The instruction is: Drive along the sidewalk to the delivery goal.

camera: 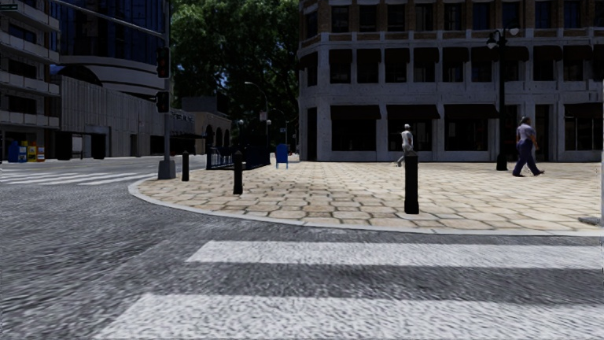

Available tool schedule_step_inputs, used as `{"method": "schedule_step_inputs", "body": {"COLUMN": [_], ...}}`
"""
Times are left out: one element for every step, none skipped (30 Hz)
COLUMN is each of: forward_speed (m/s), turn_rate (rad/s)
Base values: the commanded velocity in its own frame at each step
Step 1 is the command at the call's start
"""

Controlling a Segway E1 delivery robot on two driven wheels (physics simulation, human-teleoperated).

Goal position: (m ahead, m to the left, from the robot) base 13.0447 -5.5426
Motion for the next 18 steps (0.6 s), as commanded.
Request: {"method": "schedule_step_inputs", "body": {"forward_speed": [1.7,1.7,1.7,1.7,1.7,1.7,1.7,1.7,1.7,1.7,1.7,1.7,1.7,1.7,1.7,1.7,1.7,1.7], "turn_rate": [-0.89,-0.07,-0.02,-0.01,0.0,0.0,0.0,0.0,0.0,0.0,0.0,0.0,0.0,0.0,0.0,0.0,0.0,0.0]}}
